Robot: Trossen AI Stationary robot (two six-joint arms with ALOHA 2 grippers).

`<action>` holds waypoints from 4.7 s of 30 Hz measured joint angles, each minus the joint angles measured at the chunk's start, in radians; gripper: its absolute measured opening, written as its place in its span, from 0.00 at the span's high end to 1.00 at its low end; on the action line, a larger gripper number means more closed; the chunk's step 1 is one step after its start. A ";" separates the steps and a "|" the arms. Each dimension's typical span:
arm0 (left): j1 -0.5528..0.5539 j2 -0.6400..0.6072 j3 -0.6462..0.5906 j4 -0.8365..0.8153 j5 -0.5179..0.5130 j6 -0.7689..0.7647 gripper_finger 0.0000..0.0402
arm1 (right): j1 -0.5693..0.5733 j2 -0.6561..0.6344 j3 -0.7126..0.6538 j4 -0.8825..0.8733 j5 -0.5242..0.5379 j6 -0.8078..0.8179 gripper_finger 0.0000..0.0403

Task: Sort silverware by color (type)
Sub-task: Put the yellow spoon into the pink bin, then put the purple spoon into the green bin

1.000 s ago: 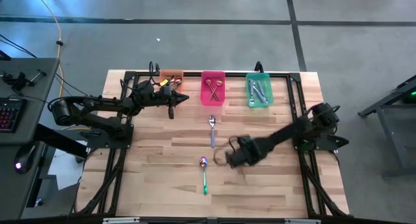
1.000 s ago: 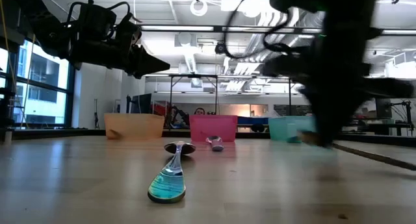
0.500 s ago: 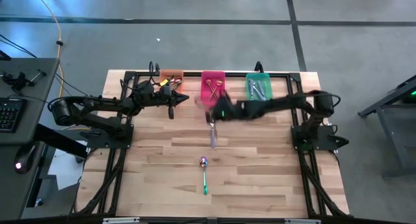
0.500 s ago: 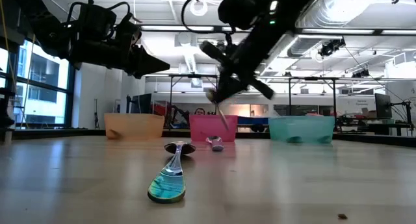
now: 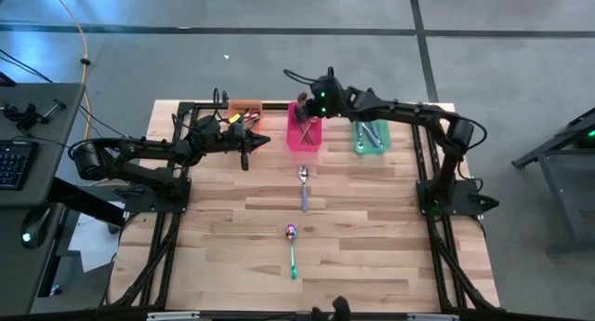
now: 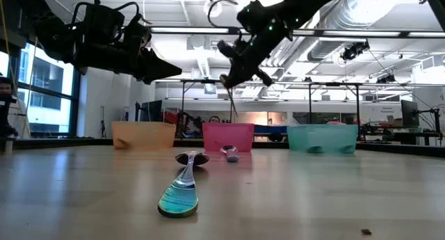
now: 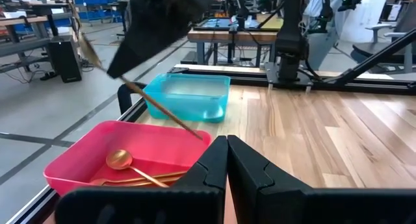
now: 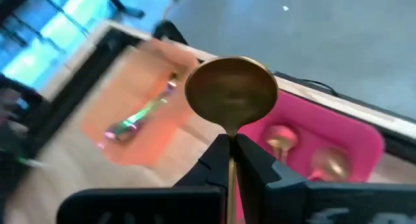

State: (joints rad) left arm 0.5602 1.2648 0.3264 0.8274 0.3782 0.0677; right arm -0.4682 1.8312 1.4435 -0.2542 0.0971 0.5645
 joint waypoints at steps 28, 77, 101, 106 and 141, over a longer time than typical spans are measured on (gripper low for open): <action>0.000 0.000 0.000 -0.030 -0.007 0.015 1.00 | -0.059 0.209 0.002 0.054 -0.075 -0.116 0.92; 0.002 0.000 0.000 -0.105 -0.067 0.038 1.00 | 0.521 0.292 -0.014 -0.328 0.317 0.720 0.75; 0.002 0.000 0.000 -0.128 -0.066 0.039 1.00 | 0.381 0.062 -0.013 -0.539 0.273 0.374 1.00; 0.002 0.000 0.000 -0.135 -0.066 0.039 1.00 | 0.279 -0.066 -0.012 -0.718 0.337 0.299 1.00; 0.002 0.000 0.000 -0.182 -0.072 0.049 1.00 | 0.262 0.232 -0.020 -0.551 -0.092 -0.906 0.69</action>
State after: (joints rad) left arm 0.5625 1.2648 0.3260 0.6457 0.3065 0.1169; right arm -0.2066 2.0637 1.4233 -0.8056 0.0048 -0.3418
